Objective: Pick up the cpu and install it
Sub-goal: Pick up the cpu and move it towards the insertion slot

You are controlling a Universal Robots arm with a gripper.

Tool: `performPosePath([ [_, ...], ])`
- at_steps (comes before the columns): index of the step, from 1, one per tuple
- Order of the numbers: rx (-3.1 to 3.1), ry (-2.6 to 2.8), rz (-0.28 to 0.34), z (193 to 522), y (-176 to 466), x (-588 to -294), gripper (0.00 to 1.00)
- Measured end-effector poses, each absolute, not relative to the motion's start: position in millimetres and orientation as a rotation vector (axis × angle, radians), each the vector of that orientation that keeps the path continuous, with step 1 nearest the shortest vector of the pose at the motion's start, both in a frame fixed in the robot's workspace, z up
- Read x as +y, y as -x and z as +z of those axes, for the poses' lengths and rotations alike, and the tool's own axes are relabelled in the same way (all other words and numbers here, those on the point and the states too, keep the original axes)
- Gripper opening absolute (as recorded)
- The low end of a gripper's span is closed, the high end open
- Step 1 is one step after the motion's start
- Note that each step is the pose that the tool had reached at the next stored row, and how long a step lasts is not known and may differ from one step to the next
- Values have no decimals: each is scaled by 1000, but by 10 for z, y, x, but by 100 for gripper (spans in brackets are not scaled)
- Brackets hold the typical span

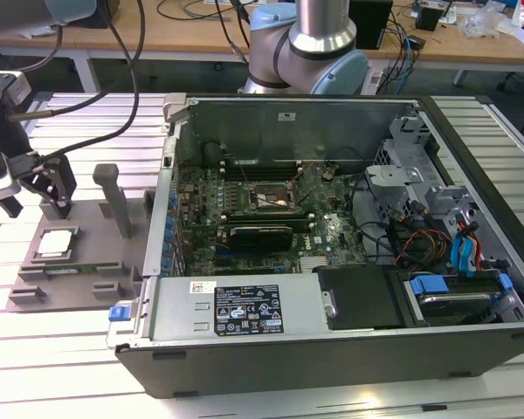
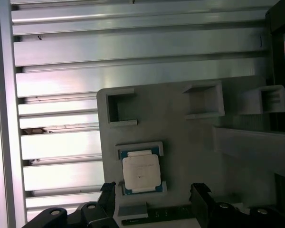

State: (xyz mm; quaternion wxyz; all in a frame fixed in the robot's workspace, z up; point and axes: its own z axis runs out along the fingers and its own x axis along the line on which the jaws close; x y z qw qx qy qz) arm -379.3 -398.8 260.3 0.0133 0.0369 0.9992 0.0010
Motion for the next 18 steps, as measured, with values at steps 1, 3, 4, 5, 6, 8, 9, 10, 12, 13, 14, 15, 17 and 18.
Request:
performPosePath([
  [1, 3113, -115, 3, 2599, 3793, -3988, 74],
  [3, 3113, -115, 3, 2589, 3793, -3988, 74],
  [4, 3113, -115, 3, 2581, 3793, -3988, 74],
  [5, 3113, -115, 3, 2577, 3793, -3988, 74],
  [6, 3113, -115, 3, 2573, 3793, -3988, 74],
  [8, 3113, -115, 3, 2549, 3793, -3988, 74],
  [9, 3113, -115, 3, 2537, 3793, -3988, 74],
  [10, 3113, -115, 3, 2525, 3792, -3988, 74],
  [12, 3113, -115, 3, 2516, 3793, -3988, 74],
  [13, 3113, -115, 3, 2510, 3793, -3988, 74],
  [14, 3113, -115, 3, 2506, 3793, -3988, 74],
  [15, 3113, -115, 3, 2497, 3793, -3988, 74],
  [17, 3113, -115, 3, 2488, 3793, -3988, 74],
  [18, 3113, -115, 3, 2482, 3793, -3988, 74],
])
